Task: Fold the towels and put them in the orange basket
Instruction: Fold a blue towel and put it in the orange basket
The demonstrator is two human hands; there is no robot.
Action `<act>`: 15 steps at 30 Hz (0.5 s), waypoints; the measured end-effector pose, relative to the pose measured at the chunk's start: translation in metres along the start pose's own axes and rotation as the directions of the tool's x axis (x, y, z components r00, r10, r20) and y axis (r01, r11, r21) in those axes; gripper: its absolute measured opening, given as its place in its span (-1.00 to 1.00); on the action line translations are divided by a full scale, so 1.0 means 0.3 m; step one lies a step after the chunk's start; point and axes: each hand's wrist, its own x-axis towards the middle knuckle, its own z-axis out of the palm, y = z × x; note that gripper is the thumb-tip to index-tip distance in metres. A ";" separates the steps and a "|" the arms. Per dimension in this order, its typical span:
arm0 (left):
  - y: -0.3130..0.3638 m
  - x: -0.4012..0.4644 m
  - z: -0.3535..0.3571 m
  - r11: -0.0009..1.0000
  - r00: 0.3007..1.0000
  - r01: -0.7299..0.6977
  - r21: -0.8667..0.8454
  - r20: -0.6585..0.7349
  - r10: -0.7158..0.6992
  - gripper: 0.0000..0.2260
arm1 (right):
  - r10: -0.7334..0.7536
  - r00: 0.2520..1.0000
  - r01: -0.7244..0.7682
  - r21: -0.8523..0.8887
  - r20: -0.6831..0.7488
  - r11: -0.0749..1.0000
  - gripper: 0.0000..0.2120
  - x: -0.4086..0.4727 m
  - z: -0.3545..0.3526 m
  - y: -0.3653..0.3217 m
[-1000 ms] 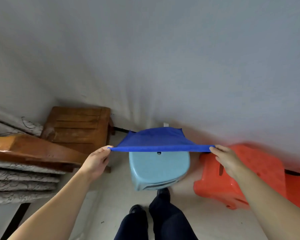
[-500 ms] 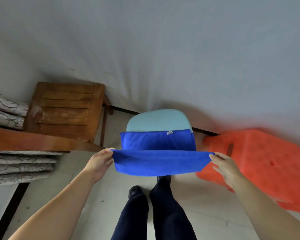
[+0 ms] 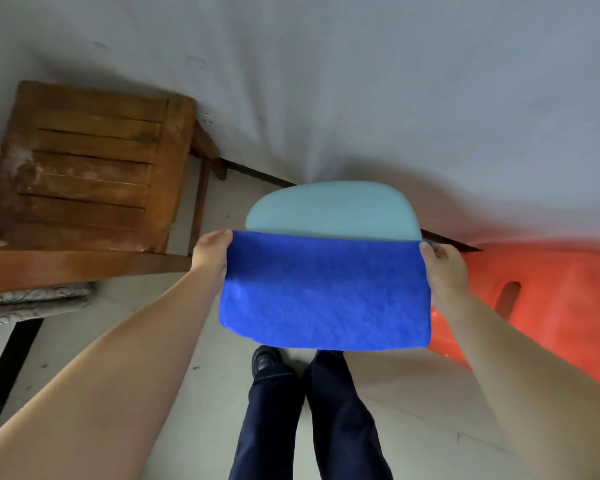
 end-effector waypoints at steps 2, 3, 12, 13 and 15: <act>-0.035 -0.029 -0.018 0.997 0.995 0.063 0.052 0.072 -0.067 -0.56 | 0.005 0.997 -0.007 0.028 0.071 1.000 -0.77 -0.042 -0.010 0.024; -0.051 -0.055 -0.030 0.991 0.990 0.090 0.100 0.102 -0.100 -0.53 | 0.022 0.994 -0.024 0.013 0.109 1.000 -0.76 -0.063 -0.020 0.047; -0.116 -0.161 -0.085 0.949 0.985 0.007 0.315 0.160 -0.060 -0.77 | 0.272 0.947 -0.225 -0.254 0.171 0.941 -0.59 -0.138 -0.052 0.186; -0.103 -0.166 -0.083 0.956 0.983 0.007 0.292 0.173 -0.060 -0.81 | 0.242 0.953 -0.186 -0.280 0.183 0.942 -0.64 -0.146 -0.052 0.167; -0.078 -0.168 -0.080 0.968 0.984 -0.023 0.250 0.178 -0.023 -0.81 | 0.135 0.969 -0.069 -0.301 0.207 0.951 -0.76 -0.154 -0.056 0.118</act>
